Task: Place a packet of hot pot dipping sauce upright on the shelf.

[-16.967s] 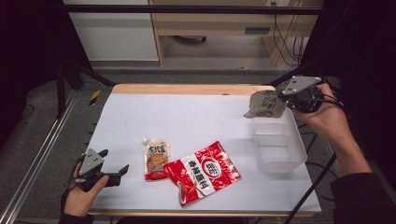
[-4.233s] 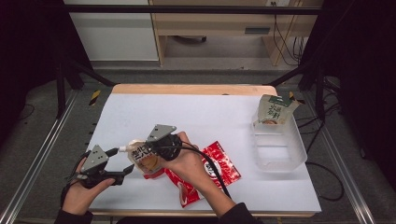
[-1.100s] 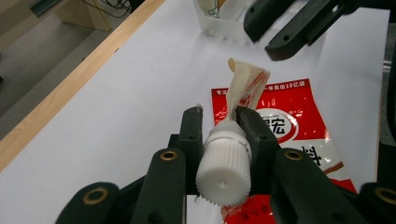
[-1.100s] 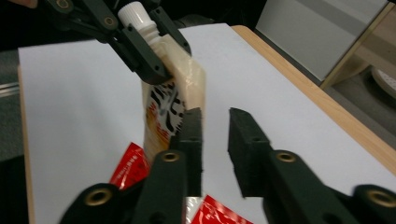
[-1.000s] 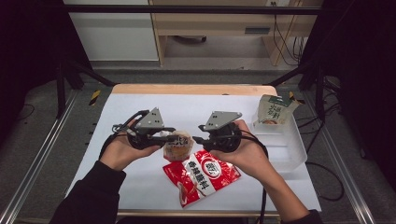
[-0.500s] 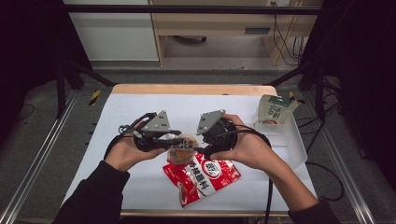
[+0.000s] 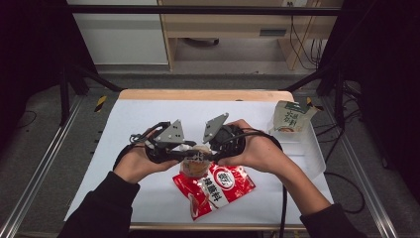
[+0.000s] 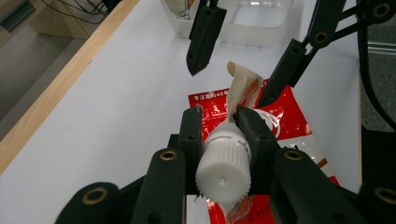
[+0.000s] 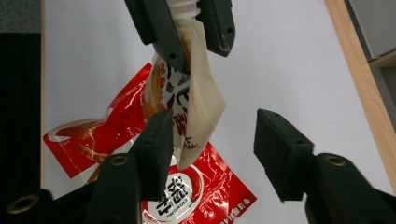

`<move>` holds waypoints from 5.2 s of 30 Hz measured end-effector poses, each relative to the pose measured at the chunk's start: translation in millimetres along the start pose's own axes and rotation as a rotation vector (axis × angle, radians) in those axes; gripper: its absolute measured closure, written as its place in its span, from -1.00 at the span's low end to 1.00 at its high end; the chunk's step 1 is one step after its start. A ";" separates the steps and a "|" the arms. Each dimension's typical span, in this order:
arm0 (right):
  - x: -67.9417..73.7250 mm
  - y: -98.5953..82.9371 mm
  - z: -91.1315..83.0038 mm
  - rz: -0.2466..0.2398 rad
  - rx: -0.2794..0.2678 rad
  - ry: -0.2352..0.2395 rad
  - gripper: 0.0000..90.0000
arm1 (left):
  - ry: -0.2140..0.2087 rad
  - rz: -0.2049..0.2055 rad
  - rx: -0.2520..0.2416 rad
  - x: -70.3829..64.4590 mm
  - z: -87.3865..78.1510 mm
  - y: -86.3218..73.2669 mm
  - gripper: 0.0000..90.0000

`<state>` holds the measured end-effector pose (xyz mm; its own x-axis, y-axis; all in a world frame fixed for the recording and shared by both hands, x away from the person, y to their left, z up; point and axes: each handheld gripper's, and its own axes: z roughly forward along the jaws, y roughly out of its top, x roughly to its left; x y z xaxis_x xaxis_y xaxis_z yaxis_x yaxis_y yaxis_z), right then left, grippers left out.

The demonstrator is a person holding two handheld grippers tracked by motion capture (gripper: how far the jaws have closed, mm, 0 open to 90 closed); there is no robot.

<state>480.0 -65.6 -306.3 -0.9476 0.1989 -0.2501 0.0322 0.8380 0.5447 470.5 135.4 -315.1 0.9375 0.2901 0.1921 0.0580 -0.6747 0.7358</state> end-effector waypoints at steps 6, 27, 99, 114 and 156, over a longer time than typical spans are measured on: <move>2.5 1.8 4.5 -0.006 0.018 0.029 0.38 | -0.004 0.002 -0.006 -1.5 0.4 0.8 0.62; -0.3 7.8 -2.6 0.027 0.061 0.032 0.95 | 0.026 -0.054 -0.065 -2.6 2.8 -4.4 0.15; -104.0 -124.2 -133.7 0.212 0.000 -0.337 0.96 | 0.365 -0.424 -0.024 -15.7 -23.3 -197.8 -0.91; -103.8 -154.3 -148.3 0.257 0.006 -0.382 0.96 | 0.383 -0.440 -0.024 -13.2 -25.6 -203.1 -0.91; -107.1 -220.8 -99.2 0.364 0.084 -0.354 0.96 | 0.376 -0.436 -0.012 -13.5 -24.2 -204.3 -0.91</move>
<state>542.8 -322.3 -320.4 -0.7050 0.6327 -0.3203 0.3790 0.7179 0.5840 437.7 285.7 -452.4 0.6410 0.7628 0.0851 0.4061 -0.4312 0.8057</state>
